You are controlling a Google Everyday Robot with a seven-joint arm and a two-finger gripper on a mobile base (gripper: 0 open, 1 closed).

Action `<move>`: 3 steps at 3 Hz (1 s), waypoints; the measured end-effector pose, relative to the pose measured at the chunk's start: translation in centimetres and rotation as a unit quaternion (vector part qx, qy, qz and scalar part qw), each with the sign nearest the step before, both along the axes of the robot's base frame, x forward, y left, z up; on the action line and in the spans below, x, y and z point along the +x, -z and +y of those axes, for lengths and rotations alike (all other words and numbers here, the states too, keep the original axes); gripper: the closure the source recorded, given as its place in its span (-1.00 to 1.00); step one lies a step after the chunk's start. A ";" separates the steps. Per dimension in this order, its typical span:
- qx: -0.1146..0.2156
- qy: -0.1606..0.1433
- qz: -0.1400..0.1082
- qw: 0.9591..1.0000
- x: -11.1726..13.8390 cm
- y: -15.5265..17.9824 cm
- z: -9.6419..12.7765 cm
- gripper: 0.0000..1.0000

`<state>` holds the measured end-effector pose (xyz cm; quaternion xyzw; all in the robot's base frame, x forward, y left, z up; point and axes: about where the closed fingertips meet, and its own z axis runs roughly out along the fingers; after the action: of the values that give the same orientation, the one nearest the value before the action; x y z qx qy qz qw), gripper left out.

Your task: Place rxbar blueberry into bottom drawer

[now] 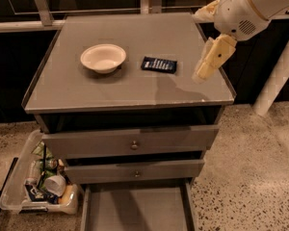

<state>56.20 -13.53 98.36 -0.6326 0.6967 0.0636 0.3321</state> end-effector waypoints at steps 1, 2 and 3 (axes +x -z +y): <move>0.000 0.000 0.000 1.000 0.0 0.0 0.0 -1.00; 0.008 -0.009 -0.008 1.000 0.8 0.6 0.6 -1.00; 0.012 -0.022 -0.023 0.999 4.1 2.2 2.4 -1.00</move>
Offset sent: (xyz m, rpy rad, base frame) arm 0.0206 0.0116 -0.0144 0.0393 -0.0380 0.0350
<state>60.30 -11.09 96.12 -0.6450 0.6740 0.0648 0.3542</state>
